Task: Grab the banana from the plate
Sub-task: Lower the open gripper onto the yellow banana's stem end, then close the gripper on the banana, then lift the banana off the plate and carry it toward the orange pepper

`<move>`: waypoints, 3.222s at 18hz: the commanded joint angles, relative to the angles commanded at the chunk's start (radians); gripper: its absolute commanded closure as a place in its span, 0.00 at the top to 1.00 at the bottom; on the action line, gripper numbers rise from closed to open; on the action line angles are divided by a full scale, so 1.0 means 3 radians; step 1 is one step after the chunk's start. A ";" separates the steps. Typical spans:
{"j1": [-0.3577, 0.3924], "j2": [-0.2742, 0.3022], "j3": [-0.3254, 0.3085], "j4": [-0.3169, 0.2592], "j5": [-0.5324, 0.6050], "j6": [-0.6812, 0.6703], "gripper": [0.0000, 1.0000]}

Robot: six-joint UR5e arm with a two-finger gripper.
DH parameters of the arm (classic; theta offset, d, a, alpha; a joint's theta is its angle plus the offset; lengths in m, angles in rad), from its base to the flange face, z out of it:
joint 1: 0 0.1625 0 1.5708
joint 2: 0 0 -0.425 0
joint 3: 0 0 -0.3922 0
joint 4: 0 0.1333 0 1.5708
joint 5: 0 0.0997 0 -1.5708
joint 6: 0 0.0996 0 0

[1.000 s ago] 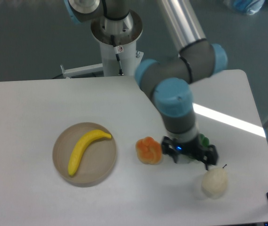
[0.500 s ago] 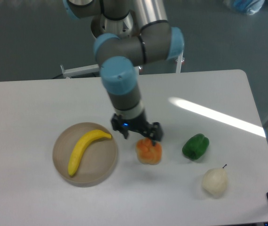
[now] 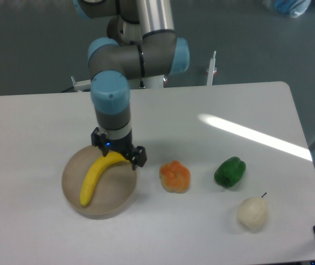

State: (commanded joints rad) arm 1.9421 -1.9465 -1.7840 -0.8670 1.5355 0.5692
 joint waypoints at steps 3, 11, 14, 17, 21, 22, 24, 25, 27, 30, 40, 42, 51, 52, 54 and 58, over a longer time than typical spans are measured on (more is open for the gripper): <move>-0.0118 -0.0087 -0.0010 0.0078 0.0005 -0.0021 1.00; -0.0245 -0.0200 -0.0046 0.0103 0.0082 -0.0128 1.00; -0.0312 -0.0200 -0.0072 0.0098 0.0092 -0.0138 1.00; -0.0332 -0.0205 -0.0107 0.0103 0.0087 -0.0174 1.00; -0.0348 -0.0225 -0.0113 0.0103 0.0087 -0.0210 1.00; -0.0348 -0.0251 -0.0118 0.0113 0.0092 -0.0210 1.00; -0.0348 -0.0281 -0.0102 0.0129 0.0097 -0.0210 1.00; -0.0353 -0.0297 -0.0102 0.0129 0.0128 -0.0210 0.97; -0.0353 -0.0307 -0.0108 0.0129 0.0194 -0.0205 0.87; -0.0353 -0.0302 -0.0113 0.0129 0.0189 -0.0174 0.60; -0.0348 -0.0261 -0.0113 0.0119 0.0189 -0.0169 0.33; -0.0348 -0.0251 -0.0097 0.0119 0.0194 -0.0169 0.32; 0.0014 0.0137 0.0025 -0.0060 0.0245 0.0361 0.29; 0.0157 0.0204 0.0061 -0.0177 0.0271 0.0510 0.29; 0.0382 0.0321 0.0107 -0.0443 0.0266 0.0740 0.29; 0.0761 0.0434 0.0112 -0.0500 0.0266 0.1195 0.29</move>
State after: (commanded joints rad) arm 2.1704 -1.8163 -1.7503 -1.0170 1.6153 0.9277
